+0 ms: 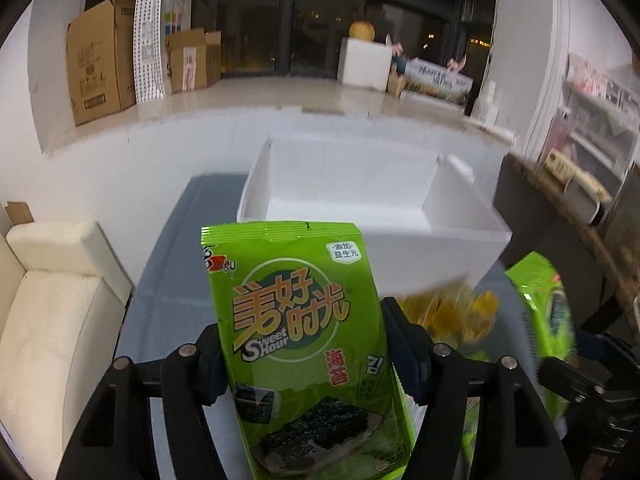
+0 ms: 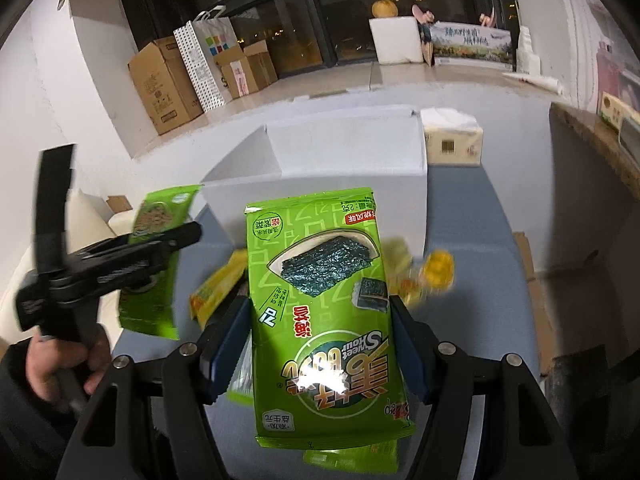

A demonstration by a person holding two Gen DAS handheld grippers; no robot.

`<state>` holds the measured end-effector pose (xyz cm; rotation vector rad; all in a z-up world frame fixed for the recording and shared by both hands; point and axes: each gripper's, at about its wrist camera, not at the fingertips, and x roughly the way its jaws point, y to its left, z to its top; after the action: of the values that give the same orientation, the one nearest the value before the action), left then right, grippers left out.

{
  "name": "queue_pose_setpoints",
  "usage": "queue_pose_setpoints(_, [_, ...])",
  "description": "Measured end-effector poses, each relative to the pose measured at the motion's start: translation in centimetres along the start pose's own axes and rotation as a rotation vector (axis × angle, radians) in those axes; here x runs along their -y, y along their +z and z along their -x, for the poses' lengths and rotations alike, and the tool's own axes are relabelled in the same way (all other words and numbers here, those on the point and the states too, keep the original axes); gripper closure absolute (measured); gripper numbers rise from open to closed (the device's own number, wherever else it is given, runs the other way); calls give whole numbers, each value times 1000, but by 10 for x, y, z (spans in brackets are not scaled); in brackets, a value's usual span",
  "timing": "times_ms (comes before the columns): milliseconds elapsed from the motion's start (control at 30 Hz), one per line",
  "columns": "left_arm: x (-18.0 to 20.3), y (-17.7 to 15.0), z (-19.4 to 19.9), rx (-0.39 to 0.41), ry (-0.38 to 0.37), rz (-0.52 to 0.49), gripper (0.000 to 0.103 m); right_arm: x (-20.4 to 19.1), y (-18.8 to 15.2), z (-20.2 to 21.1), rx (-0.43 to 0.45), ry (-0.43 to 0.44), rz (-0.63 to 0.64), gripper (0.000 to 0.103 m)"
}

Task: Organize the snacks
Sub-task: 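Carry the green seaweed packet into the white box with the right gripper and release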

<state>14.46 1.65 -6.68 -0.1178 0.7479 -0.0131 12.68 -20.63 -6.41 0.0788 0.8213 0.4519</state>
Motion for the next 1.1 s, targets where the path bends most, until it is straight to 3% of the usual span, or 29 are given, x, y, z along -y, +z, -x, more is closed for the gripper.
queue_pose_setpoints(300, [21,107,-27,88,-2,-114,31,17,115,-43,79,-46,-24,31])
queue_pose_setpoints(400, [21,138,-55,74,9,-143,31,29,142,-68,44,-55,-83,31])
queue_pose_setpoints(500, [12,149,-79,41,-60,-100,31,41,161,-91,36,-24,-139,29])
queue_pose_setpoints(533, [9,149,-88,26,-66,-86,24,42,165,-97,36,-20,-145,28])
queue_pose_setpoints(567, [7,150,-94,16,-55,-82,6,44,169,-103,42,-3,-156,21])
queue_pose_setpoints(600, [4,150,-101,4,-31,-80,0,46,171,-107,52,5,-174,6])
queue_pose_setpoints(633, [3,147,-102,12,-27,-77,0,49,171,-107,62,-7,-198,0])
queue_pose_setpoints(733, [-9,139,-106,8,-31,-55,0,56,169,-101,102,29,-226,0])
queue_pose_setpoints(933, [-26,119,-97,2,-26,-35,0,56,149,-67,192,3,-181,0])
queue_pose_setpoints(1100, [-14,83,-64,15,-12,-95,0,50,114,-33,161,-2,-149,0])
